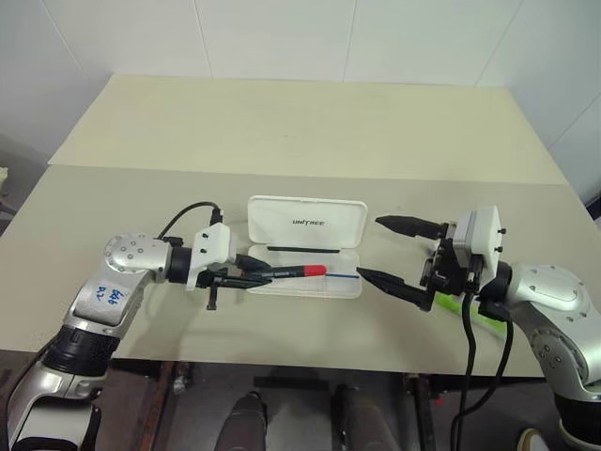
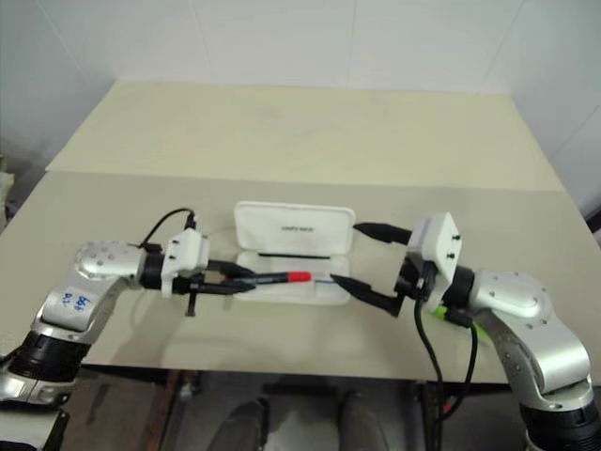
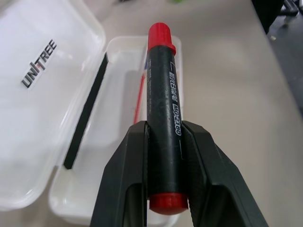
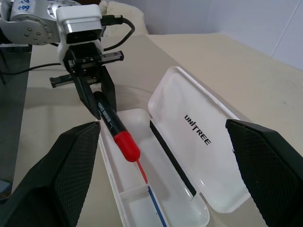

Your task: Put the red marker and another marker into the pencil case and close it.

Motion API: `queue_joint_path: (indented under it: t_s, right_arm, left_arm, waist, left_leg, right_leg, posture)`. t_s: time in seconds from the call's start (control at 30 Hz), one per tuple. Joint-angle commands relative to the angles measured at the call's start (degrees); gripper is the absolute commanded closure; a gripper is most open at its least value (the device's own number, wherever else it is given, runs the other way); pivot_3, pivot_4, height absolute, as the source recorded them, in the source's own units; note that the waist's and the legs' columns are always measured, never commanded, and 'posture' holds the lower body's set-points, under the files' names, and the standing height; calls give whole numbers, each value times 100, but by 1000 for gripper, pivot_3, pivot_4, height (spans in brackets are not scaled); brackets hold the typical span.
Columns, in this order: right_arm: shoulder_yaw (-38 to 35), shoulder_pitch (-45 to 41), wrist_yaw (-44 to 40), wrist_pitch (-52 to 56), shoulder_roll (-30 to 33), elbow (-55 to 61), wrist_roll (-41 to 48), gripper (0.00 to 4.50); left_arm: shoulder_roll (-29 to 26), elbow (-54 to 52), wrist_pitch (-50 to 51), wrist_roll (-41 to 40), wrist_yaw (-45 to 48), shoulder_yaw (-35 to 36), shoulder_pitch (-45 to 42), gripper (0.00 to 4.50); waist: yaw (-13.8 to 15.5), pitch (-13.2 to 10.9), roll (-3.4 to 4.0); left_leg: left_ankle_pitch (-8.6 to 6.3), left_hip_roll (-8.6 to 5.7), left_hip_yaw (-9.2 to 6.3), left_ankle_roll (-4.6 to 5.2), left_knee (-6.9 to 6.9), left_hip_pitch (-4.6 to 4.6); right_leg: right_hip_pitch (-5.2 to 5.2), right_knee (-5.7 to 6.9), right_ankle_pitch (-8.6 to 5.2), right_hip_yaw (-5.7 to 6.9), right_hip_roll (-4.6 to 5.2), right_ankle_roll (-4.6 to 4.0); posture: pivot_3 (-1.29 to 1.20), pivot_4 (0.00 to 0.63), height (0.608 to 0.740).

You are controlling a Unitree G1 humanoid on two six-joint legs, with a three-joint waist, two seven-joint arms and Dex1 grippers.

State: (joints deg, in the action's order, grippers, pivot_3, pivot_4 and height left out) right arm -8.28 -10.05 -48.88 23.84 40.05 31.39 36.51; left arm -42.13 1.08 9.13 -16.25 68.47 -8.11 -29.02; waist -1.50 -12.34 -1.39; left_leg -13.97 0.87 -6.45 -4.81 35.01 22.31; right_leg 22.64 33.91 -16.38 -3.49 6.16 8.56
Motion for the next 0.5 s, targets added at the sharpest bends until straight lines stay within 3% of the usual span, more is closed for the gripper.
queue_joint_path:
  t_s: [0.03,0.5]
  right_arm:
    - [-312,115,99,-16,84,316,115,0]
    - [-459,255,194,117,168,499,213,0]
  left_arm:
    - [191,601,-603,421,-2,-157,-418,3921]
    - [764,1763,-1517,1042,-158,-319,-985,3921]
  waist:
    - [18,0,0]
    - [7,0,0]
  left_leg:
    - [0,0,0,0,1,0]
    - [0,-1,-1,0,1,1]
  right_leg:
    - [0,0,1,0,0,1]
    - [0,0,32,0,0,61]
  posture:
    - [0,150,740]
    - [0,150,740]
